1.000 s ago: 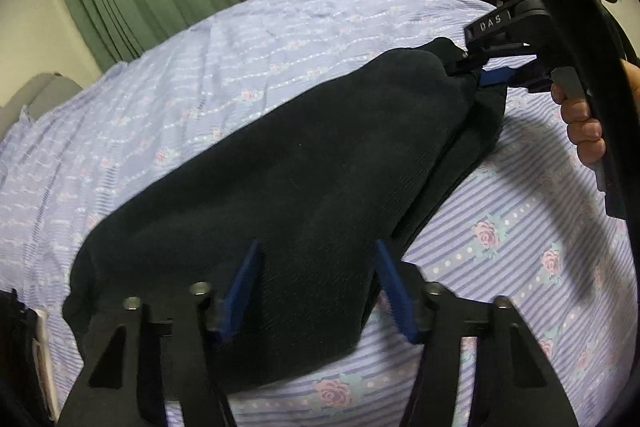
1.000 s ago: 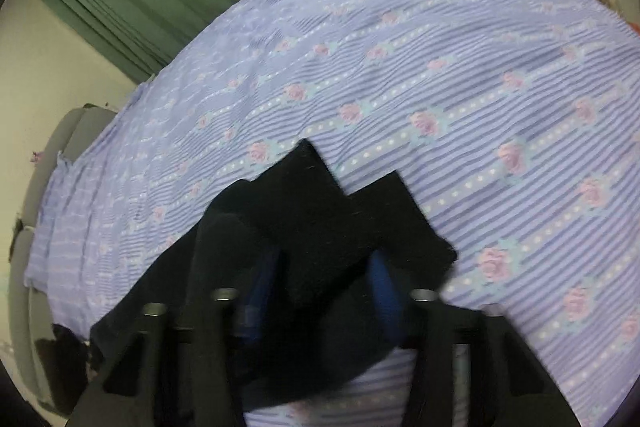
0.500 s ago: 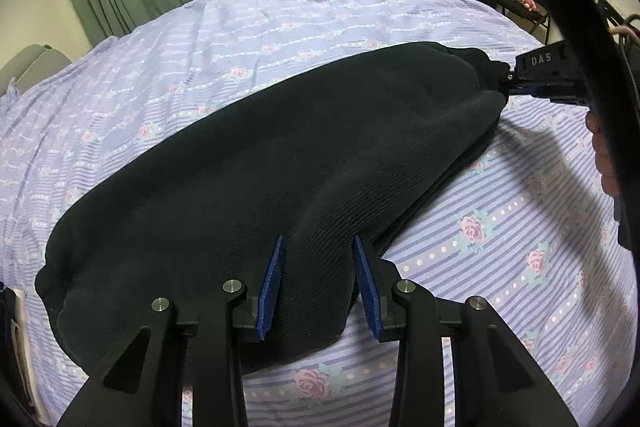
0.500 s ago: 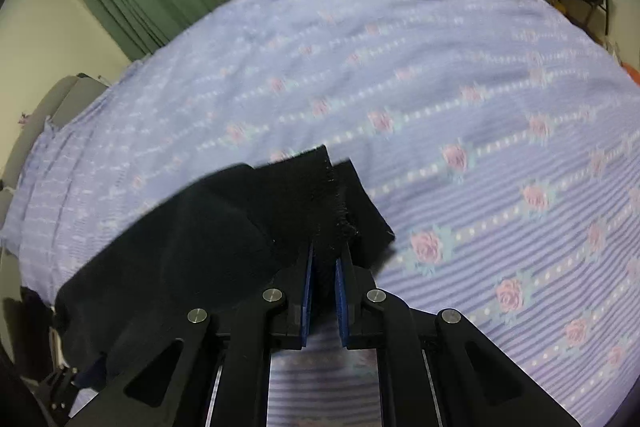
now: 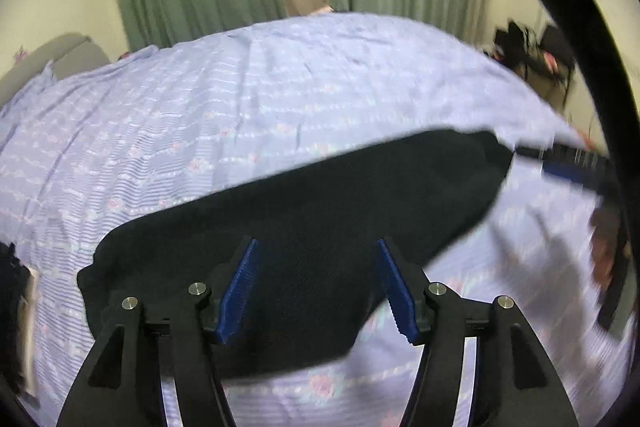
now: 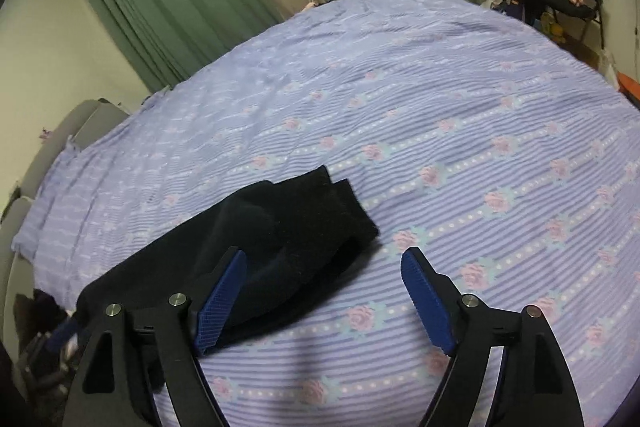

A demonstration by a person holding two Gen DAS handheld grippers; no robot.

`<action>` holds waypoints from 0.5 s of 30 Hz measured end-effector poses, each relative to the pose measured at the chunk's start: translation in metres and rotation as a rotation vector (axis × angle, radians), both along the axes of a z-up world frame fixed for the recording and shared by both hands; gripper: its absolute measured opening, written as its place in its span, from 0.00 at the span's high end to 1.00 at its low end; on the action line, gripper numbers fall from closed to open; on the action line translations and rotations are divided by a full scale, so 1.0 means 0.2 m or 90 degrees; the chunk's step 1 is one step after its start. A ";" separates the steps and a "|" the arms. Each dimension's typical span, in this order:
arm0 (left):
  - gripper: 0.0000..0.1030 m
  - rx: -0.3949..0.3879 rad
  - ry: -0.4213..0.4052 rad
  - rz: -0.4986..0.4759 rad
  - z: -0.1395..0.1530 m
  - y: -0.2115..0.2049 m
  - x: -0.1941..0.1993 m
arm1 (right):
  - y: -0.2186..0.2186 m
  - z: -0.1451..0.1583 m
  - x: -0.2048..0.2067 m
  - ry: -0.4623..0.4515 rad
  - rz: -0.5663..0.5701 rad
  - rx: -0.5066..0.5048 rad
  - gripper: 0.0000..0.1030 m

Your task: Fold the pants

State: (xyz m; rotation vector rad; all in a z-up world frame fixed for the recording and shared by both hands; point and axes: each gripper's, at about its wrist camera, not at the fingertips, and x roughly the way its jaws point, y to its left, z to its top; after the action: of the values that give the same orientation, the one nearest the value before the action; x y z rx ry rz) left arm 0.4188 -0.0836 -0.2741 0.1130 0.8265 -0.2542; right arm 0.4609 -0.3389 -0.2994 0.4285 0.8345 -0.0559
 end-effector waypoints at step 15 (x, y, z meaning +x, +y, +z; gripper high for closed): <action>0.95 -0.076 0.147 0.100 -0.38 -0.07 0.37 | -0.13 -0.32 0.20 0.039 -0.038 0.225 0.22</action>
State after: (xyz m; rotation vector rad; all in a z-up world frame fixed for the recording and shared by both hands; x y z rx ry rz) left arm 0.4934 -0.0985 -0.3509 -0.0956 1.0414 -0.1698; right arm 0.5018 -0.3654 -0.3634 0.7872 0.8947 0.0232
